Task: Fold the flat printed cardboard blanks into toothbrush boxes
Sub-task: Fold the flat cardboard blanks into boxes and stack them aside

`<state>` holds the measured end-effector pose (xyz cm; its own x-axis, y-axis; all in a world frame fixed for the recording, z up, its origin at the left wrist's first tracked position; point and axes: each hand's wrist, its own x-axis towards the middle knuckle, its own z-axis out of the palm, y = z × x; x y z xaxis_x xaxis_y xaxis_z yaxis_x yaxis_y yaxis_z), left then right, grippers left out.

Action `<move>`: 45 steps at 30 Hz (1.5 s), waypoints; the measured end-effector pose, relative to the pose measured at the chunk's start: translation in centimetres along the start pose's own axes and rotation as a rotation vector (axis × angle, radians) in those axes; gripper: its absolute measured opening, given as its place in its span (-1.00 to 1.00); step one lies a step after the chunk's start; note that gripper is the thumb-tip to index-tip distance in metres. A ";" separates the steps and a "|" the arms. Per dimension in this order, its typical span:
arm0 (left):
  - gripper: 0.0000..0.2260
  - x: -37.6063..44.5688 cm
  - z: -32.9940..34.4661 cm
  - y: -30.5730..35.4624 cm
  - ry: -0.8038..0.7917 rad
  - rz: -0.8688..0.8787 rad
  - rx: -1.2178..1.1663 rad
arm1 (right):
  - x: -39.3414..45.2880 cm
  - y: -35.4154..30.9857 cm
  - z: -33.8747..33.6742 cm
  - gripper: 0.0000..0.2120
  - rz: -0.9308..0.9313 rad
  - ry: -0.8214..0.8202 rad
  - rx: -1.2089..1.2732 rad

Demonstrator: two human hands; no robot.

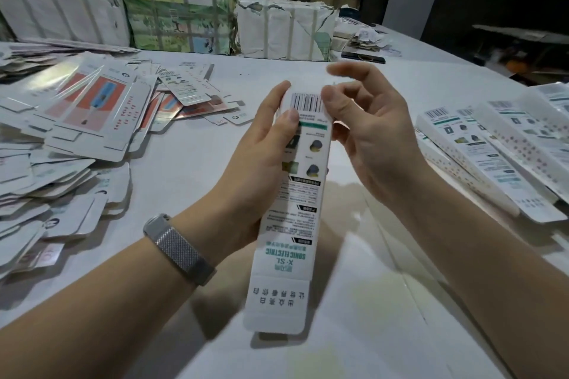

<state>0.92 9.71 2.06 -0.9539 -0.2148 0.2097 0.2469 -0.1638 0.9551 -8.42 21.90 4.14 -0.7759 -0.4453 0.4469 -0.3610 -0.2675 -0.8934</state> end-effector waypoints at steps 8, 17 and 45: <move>-0.78 -0.7 0.4 -0.1 0.040 0.035 -0.022 | -0.8 0.1 0.9 -0.81 0.116 -0.050 0.070; -0.67 -0.4 0.3 0.4 -0.056 0.053 -0.051 | -0.9 0.5 0.9 -0.80 0.096 -0.080 0.116; -0.69 -0.3 0.2 -0.8 -0.087 0.027 0.016 | 0.0 0.0 -0.3 -0.94 0.200 -0.114 0.148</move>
<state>0.95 10.12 1.29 -0.9583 -0.1341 0.2523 0.2707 -0.1435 0.9519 -8.60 22.18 4.08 -0.7581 -0.5925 0.2723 -0.1209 -0.2827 -0.9516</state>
